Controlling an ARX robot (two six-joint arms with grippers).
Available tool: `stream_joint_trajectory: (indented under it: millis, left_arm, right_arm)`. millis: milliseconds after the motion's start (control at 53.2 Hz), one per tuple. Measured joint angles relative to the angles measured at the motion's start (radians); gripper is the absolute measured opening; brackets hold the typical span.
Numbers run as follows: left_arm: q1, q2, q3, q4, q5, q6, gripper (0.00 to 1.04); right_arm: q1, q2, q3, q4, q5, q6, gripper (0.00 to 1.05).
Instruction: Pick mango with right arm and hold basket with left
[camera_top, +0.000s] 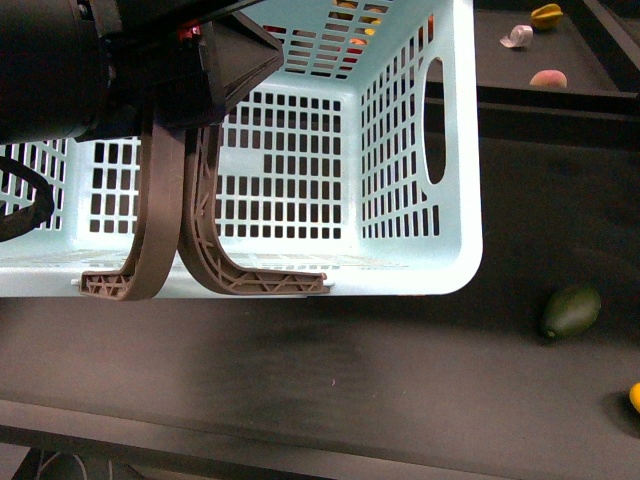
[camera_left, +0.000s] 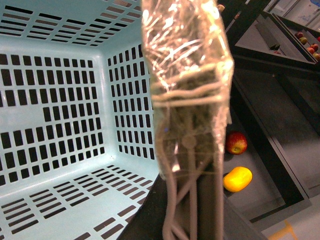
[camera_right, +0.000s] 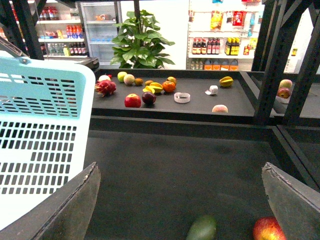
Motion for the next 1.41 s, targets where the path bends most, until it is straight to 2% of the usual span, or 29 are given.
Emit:
stream_joint_trajectory:
  millis: [169,263,301,507,657,714,826,1127,1296,1409]
  left_arm:
    - [0.0,0.0,0.0,0.0,0.0,0.0,0.06]
    - [0.0,0.0,0.0,0.0,0.0,0.0,0.06]
    - [0.0,0.0,0.0,0.0,0.0,0.0,0.06]
    - [0.0,0.0,0.0,0.0,0.0,-0.002,0.06]
    - [0.0,0.0,0.0,0.0,0.0,-0.002,0.06]
    - [0.0,0.0,0.0,0.0,0.0,-0.002,0.06]
    - [0.0,0.0,0.0,0.0,-0.001,-0.002,0.06]
    - [0.0,0.0,0.0,0.0,0.0,-0.003,0.06]
    - [0.0,0.0,0.0,0.0,0.0,-0.003,0.06]
    - [0.0,0.0,0.0,0.0,0.0,-0.002,0.06]
  right_arm:
    - [0.0,0.0,0.0,0.0,0.0,0.0,0.96]
    - [0.022,0.035,0.003,-0.012,0.118,0.004,0.96]
    - [0.016,0.065,0.003,-0.005,0.127,0.006,0.96]
    - [-0.106,0.357,0.028,0.204,-0.013,-0.002,0.96]
    - [-0.214,0.746,0.09,0.481,-0.128,-0.061,0.96]
    - [-0.251,0.951,0.131,0.602,-0.166,-0.106,0.96]
    - [-0.279,1.184,0.189,0.691,-0.204,-0.185,0.96]
    - [-0.346,1.663,0.339,0.677,-0.296,-0.508,0.96]
    - [-0.394,1.848,0.412,0.661,-0.318,-0.687,0.96]
    - [-0.415,1.96,0.464,0.654,-0.299,-0.792,0.96]
